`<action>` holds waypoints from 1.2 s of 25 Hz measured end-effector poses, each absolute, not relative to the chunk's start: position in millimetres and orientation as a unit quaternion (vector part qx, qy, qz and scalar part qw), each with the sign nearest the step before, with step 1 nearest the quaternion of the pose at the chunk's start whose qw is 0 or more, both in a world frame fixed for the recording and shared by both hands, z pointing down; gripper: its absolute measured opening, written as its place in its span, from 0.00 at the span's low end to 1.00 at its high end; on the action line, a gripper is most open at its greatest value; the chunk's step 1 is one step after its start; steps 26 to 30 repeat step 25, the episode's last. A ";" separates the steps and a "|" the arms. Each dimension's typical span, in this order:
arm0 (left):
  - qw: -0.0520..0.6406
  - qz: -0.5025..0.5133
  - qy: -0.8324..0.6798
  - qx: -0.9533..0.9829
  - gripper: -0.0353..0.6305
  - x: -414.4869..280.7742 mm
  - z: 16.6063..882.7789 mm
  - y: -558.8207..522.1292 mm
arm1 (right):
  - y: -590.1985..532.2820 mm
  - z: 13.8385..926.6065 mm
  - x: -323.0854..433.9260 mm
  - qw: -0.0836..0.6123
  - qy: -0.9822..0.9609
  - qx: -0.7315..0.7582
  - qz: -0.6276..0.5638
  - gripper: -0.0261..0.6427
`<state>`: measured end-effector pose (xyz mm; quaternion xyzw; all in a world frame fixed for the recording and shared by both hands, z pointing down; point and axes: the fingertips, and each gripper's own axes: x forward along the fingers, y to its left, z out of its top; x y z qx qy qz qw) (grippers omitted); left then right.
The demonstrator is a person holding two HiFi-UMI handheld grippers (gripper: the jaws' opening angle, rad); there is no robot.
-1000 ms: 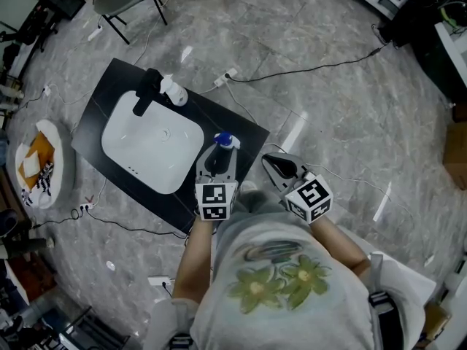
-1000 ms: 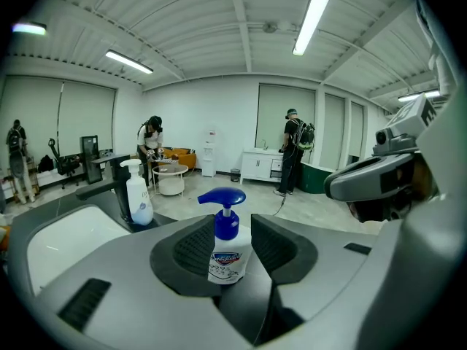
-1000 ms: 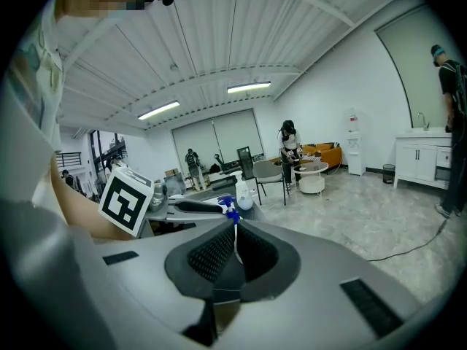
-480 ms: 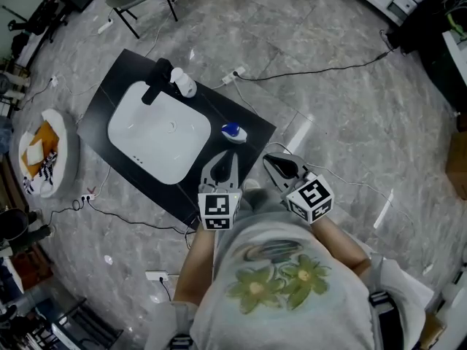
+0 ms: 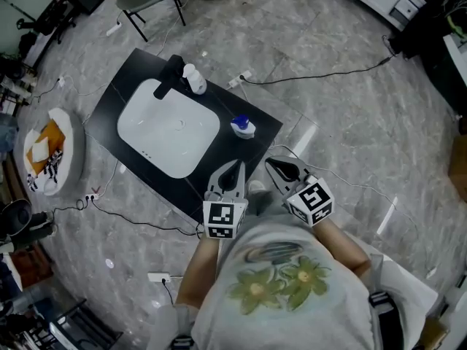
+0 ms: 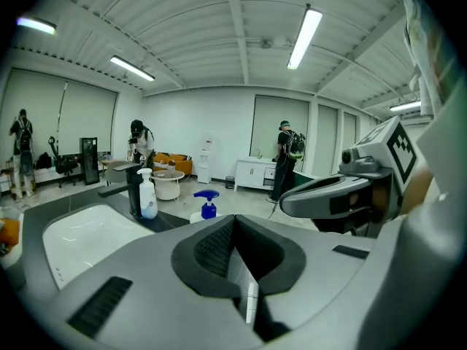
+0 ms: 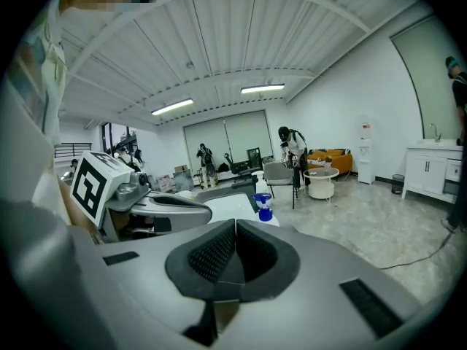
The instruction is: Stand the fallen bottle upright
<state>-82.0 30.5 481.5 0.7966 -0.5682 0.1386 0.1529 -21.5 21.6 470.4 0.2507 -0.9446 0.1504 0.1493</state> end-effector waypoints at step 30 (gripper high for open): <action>0.155 0.107 -0.536 0.823 0.08 -76.7 438.0 149.3 | 152.9 430.8 -25.4 0.152 -0.944 0.266 0.119 0.10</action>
